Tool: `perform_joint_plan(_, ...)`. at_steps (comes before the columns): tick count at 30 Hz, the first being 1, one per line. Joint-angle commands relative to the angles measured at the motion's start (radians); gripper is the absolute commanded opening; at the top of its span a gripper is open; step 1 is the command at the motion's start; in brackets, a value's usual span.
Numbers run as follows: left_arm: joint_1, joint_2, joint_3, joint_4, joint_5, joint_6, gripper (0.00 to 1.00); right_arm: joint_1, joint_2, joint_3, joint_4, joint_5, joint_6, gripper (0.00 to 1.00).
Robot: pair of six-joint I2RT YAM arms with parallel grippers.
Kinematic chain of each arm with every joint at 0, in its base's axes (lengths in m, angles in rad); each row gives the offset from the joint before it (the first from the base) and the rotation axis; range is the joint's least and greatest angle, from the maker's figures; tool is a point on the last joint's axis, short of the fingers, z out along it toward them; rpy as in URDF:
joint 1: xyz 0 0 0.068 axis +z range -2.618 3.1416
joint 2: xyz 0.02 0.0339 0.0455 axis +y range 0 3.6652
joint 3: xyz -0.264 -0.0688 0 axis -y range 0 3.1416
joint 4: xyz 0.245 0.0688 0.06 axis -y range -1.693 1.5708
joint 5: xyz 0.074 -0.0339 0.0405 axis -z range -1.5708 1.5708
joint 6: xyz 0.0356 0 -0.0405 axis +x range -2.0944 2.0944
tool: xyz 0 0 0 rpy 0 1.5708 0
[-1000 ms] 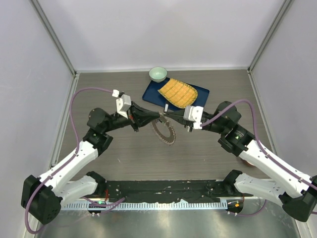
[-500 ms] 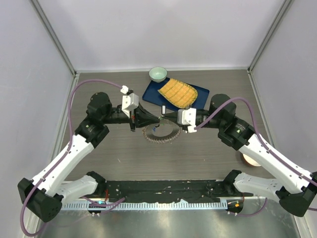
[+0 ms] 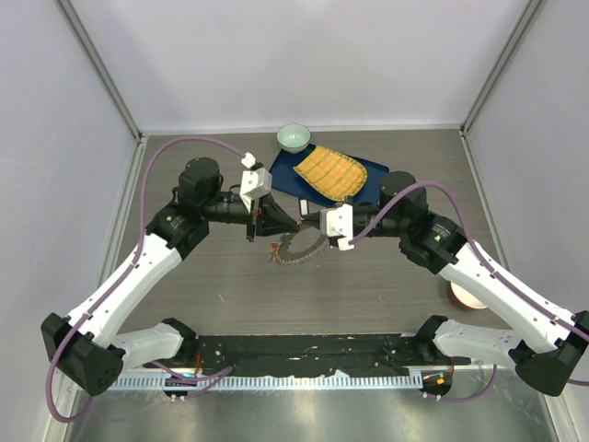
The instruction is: Remove the keys from the keyring
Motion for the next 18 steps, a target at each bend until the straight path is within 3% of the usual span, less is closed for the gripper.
perform_joint_plan(1, -0.012, 0.025, 0.063, 0.031, 0.037, 0.001, 0.0, 0.043, 0.02, 0.056, 0.031, -0.01, -0.05, 0.01)
perform_joint_plan(12, -0.012, 0.056, 0.089, 0.056, -0.026, -0.067, 0.0, 0.128, 0.023, 0.023, 0.024, 0.09, -0.09, 0.01)
perform_joint_plan(18, -0.014, 0.028, 0.036, 0.064, -0.041, -0.09, 0.02, 0.142, 0.011, -0.021, 0.125, 0.143, -0.004, 0.01)
